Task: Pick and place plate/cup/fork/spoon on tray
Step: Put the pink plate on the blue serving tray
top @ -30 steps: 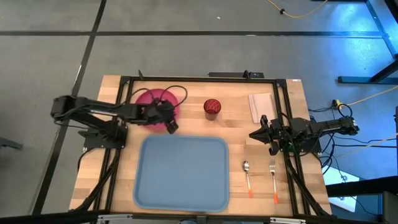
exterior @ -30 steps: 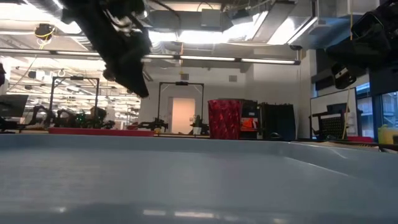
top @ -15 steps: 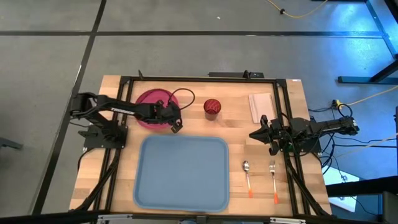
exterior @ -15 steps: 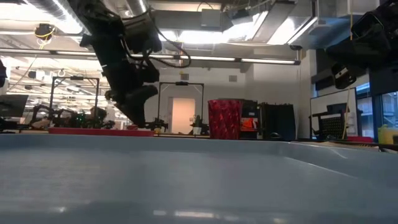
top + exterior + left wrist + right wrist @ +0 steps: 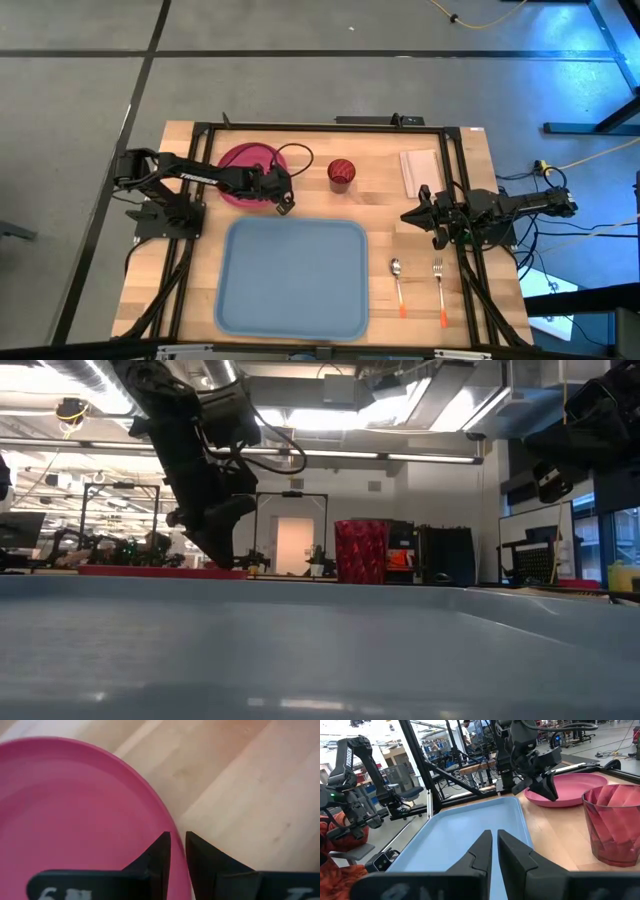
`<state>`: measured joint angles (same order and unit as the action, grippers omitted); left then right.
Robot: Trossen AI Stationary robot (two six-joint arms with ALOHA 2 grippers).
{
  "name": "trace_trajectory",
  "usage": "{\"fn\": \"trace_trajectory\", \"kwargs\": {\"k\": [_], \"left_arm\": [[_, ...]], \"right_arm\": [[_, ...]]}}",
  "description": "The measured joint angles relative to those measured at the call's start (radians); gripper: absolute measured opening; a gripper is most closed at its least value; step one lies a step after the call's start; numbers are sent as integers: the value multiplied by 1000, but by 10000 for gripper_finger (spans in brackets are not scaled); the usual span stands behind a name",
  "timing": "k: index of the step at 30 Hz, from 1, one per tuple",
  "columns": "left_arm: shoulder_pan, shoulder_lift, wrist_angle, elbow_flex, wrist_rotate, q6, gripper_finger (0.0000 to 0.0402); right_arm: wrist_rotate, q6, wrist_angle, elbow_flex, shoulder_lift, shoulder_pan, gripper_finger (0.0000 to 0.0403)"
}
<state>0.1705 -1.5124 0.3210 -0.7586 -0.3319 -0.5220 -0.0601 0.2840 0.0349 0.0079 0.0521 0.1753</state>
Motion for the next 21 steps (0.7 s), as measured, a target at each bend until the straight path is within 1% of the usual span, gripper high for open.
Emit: {"fn": "trace_trajectory", "kwargs": {"k": [12,21], "left_arm": [[-2,0,14,0,13,-2,53],[-38,-8,53,0,9,-33,53]], "right_arm": [[0,2,0,0,0,0,35],[0,1,0,0,0,0,35]]}}
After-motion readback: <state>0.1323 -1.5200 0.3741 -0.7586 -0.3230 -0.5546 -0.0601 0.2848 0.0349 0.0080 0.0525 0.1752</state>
